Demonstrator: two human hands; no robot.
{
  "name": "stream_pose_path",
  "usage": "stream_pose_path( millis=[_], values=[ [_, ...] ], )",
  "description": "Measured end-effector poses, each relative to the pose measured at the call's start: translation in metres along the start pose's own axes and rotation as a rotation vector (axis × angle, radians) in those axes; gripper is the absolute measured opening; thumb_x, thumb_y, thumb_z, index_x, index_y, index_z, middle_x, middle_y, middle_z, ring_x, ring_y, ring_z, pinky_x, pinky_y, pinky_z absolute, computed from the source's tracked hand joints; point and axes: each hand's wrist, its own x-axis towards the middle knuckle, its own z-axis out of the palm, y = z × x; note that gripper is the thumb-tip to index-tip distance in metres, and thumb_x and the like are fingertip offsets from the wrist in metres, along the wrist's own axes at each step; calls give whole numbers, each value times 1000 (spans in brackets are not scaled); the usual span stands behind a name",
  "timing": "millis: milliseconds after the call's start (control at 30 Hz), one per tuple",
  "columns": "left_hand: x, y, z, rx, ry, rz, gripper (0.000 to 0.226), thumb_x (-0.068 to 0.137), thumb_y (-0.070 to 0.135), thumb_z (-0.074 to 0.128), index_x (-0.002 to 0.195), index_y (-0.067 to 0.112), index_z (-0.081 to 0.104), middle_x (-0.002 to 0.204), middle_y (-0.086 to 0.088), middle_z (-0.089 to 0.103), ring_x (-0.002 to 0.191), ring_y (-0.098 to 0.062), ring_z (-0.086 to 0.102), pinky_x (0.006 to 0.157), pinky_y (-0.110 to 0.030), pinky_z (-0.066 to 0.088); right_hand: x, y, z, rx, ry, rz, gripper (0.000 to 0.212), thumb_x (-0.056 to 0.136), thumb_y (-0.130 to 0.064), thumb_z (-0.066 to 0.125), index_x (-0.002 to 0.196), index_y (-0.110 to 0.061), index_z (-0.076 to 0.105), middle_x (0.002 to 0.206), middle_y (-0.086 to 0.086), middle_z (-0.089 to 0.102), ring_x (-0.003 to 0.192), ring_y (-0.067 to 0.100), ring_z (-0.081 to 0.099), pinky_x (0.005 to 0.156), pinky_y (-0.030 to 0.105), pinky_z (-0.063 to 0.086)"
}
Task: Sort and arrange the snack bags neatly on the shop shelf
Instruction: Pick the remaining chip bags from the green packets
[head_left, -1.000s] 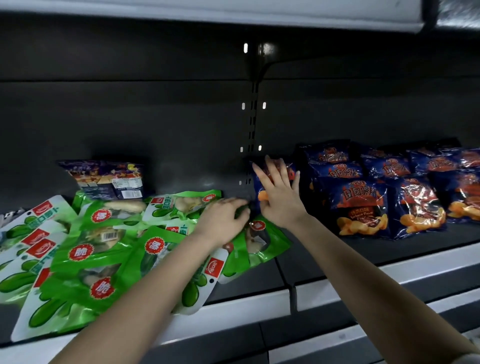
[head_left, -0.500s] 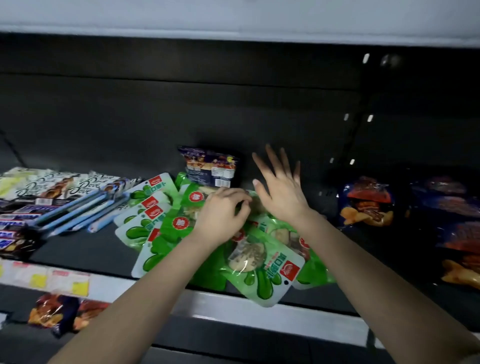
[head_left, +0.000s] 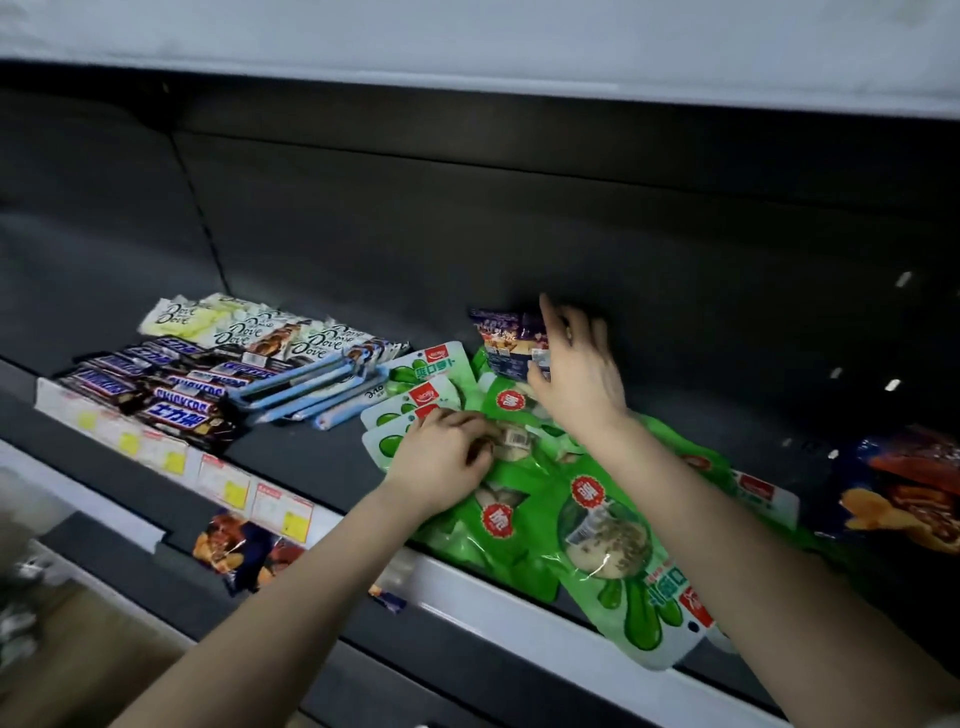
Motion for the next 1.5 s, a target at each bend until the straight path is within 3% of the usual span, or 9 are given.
stream_pose_path(
  millis=[133, 267, 433, 567, 700, 967, 1167, 1367, 1500],
  values=[
    [-4, -2, 10, 18, 61, 7, 33, 90, 36, 44, 121, 31, 54, 131, 9, 55, 119, -20, 42, 94, -33, 33, -4, 6, 0, 7, -17, 34, 65, 86, -23, 61, 143, -7, 35, 122, 20, 51, 114, 39, 44, 91, 44, 43],
    [-4, -4, 13, -21, 107, 4, 31, 90, 34, 45, 118, 29, 57, 127, 8, 58, 118, -21, 42, 94, -34, 32, -15, 10, 0, 27, -28, 10, 42, 86, -24, 61, 126, -12, 55, 114, 14, 56, 110, 36, 48, 85, 44, 47],
    [-5, -4, 17, -71, 139, -19, 29, 90, 30, 48, 114, 20, 58, 119, 2, 61, 112, -23, 45, 92, -35, 34, -35, 5, 4, 11, -91, 1, 26, 86, -23, 61, 111, -17, 58, 108, 5, 55, 106, 27, 48, 80, 41, 45],
    [-7, -2, 15, -269, 256, -114, 25, 87, 22, 57, 104, 6, 48, 101, -11, 54, 96, -29, 48, 82, -37, 37, -53, 5, 4, -50, -206, 13, 31, 81, -14, 65, 110, -18, 54, 112, 2, 50, 109, 23, 45, 75, 38, 47],
    [-9, 1, 11, -347, 317, -123, 40, 85, 20, 61, 114, 0, 44, 108, -14, 49, 103, -28, 48, 87, -34, 38, -65, 10, -4, -64, -214, 13, 34, 79, -10, 65, 112, -17, 55, 113, 3, 51, 108, 23, 46, 76, 36, 46],
    [-11, 3, 8, -261, 282, -72, 59, 85, 51, 46, 130, 13, 42, 124, -5, 56, 114, -26, 49, 96, -42, 37, -96, 13, -15, -19, -111, -146, 26, 80, -13, 68, 106, -12, 68, 97, 6, 61, 99, 28, 55, 87, 43, 44],
    [-10, 1, 9, -240, 308, -58, 40, 93, 40, 49, 125, 17, 48, 119, -3, 59, 114, -27, 49, 95, -41, 35, -103, 2, -18, 18, 14, -318, 25, 74, -23, 77, 97, -13, 74, 84, 1, 66, 90, 27, 60, 87, 44, 44],
    [-10, 0, 10, -248, 308, -68, 35, 94, 33, 48, 126, 20, 49, 121, -5, 58, 114, -28, 48, 94, -41, 35, -95, -3, -26, 87, 123, -203, 30, 88, -33, 53, 101, -14, 72, 96, 3, 65, 96, 25, 57, 90, 43, 42],
    [-10, -1, 10, -262, 298, -73, 35, 94, 32, 47, 128, 23, 50, 121, -4, 58, 114, -27, 47, 94, -40, 36, -72, -2, -31, 52, 36, -86, 50, 86, -42, 54, 129, -16, 54, 130, 10, 50, 120, 29, 43, 102, 50, 34]
  ],
)
